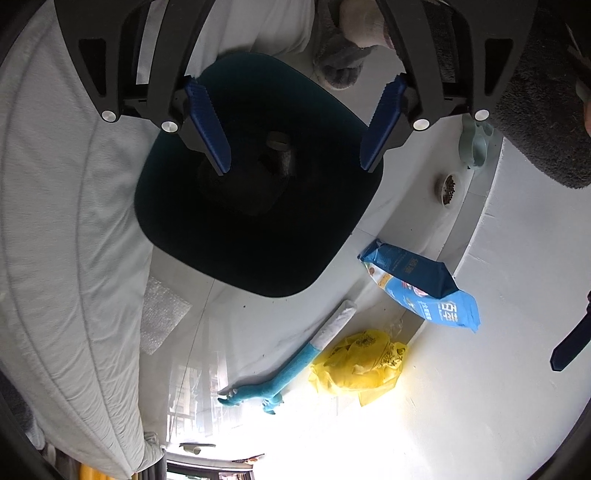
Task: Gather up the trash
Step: 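Lower the brown tape core into the black bin and open the right gripper, then move both open grippers back over the items on the bed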
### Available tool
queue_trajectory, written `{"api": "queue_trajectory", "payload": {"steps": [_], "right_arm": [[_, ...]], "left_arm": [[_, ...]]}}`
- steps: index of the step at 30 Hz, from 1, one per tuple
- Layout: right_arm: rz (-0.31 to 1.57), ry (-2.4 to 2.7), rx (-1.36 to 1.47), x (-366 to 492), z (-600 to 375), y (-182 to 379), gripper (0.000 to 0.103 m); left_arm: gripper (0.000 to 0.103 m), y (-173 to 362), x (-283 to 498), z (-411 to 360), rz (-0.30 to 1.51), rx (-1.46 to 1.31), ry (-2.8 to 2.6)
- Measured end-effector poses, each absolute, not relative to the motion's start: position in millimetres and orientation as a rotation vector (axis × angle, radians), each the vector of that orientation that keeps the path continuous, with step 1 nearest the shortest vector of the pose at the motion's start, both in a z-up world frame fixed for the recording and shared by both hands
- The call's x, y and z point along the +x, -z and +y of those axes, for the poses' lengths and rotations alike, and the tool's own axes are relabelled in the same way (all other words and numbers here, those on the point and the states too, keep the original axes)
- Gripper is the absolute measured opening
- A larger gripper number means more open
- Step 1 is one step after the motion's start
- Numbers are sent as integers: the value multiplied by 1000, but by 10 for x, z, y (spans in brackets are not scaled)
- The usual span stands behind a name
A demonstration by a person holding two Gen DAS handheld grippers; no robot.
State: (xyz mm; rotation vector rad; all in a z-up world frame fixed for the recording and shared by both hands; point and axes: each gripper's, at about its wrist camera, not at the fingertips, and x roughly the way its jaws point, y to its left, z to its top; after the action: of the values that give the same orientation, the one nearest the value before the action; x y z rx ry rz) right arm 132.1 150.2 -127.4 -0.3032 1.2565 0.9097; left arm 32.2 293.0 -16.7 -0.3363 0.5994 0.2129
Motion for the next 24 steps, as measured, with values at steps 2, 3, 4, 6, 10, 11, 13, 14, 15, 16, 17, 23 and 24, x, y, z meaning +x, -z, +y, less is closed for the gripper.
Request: {"api": "queue_trajectory", "payload": {"steps": [2, 3, 4, 6, 10, 11, 13, 14, 15, 16, 17, 23, 24], "right_arm": [[1246, -908, -291, 1320, 1436, 1212, 75], [1241, -905, -284, 1324, 1401, 1179, 75], [1237, -903, -280, 1326, 1370, 1156, 75], [1218, -896, -267, 1336, 1293, 1093, 76], [1155, -890, -225, 1361, 1102, 904, 76], [1143, -885, -219, 1364, 1074, 868, 76], [1118, -872, -197, 1386, 950, 784, 77], [1113, -867, -189, 1396, 910, 763, 77], [1103, -861, -181, 1410, 848, 730, 77], [1090, -851, -177, 1424, 787, 699, 77], [1082, -845, -176, 1434, 754, 680, 77], [1003, -806, -158, 1500, 415, 505, 77], [989, -798, -154, 1512, 342, 470, 77]], "left_arm": [[84, 108, 314, 2841, 580, -306, -212], [84, 87, 313, 2813, 573, -290, -212], [84, 64, 313, 2769, 566, -273, -212], [84, 25, 322, 2702, 555, -253, -208], [84, -65, 343, 2554, 524, -252, -175], [84, -84, 358, 2506, 517, -255, -158], [85, -125, 381, 2392, 507, -241, -139], [86, -140, 398, 2327, 504, -227, -131], [86, -153, 414, 2266, 501, -217, -123], [87, -169, 428, 2213, 497, -210, -114], [87, -176, 434, 2173, 493, -207, -106], [90, -231, 532, 1967, 478, -217, -70], [91, -233, 551, 1931, 478, -217, -67]]}}
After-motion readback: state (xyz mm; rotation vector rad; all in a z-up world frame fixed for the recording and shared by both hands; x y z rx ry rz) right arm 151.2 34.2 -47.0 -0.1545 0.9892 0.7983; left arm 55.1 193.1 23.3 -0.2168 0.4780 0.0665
